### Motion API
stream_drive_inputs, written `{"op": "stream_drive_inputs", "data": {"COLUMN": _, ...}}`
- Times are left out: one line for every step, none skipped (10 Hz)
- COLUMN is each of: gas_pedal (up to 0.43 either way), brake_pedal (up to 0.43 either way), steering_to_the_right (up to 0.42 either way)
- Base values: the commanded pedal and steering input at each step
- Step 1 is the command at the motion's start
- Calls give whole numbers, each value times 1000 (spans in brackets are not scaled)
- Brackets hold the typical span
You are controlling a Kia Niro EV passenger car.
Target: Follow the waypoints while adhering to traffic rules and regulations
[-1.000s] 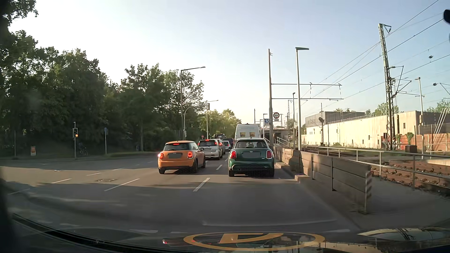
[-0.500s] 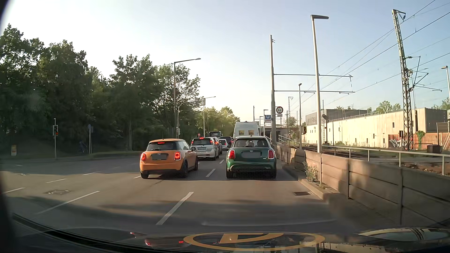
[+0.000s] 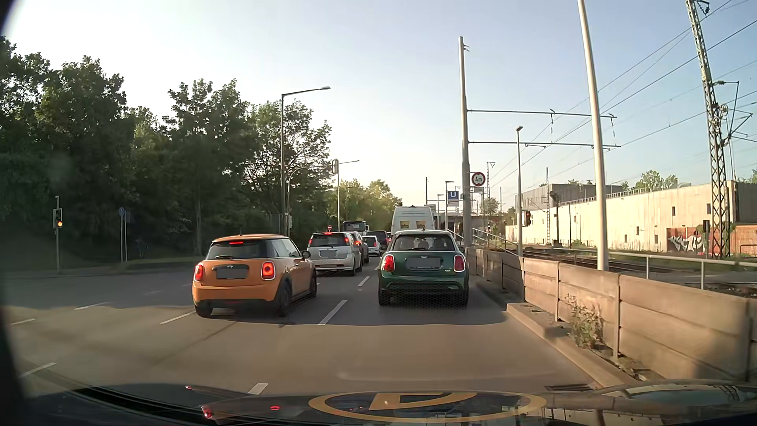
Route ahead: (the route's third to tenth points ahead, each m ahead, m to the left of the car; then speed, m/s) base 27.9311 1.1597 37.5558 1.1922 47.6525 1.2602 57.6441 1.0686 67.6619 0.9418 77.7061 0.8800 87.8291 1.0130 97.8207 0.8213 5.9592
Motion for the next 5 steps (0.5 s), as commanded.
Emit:
{"op": "stream_drive_inputs", "data": {"gas_pedal": 0, "brake_pedal": 0, "steering_to_the_right": 6}}
{"op": "stream_drive_inputs", "data": {"gas_pedal": 0, "brake_pedal": 0, "steering_to_the_right": 5}}
{"op": "stream_drive_inputs", "data": {"gas_pedal": 0, "brake_pedal": 0, "steering_to_the_right": 5}}
{"op": "stream_drive_inputs", "data": {"gas_pedal": 0, "brake_pedal": 0, "steering_to_the_right": 5}}
{"op": "stream_drive_inputs", "data": {"gas_pedal": 0, "brake_pedal": 0, "steering_to_the_right": 5}}
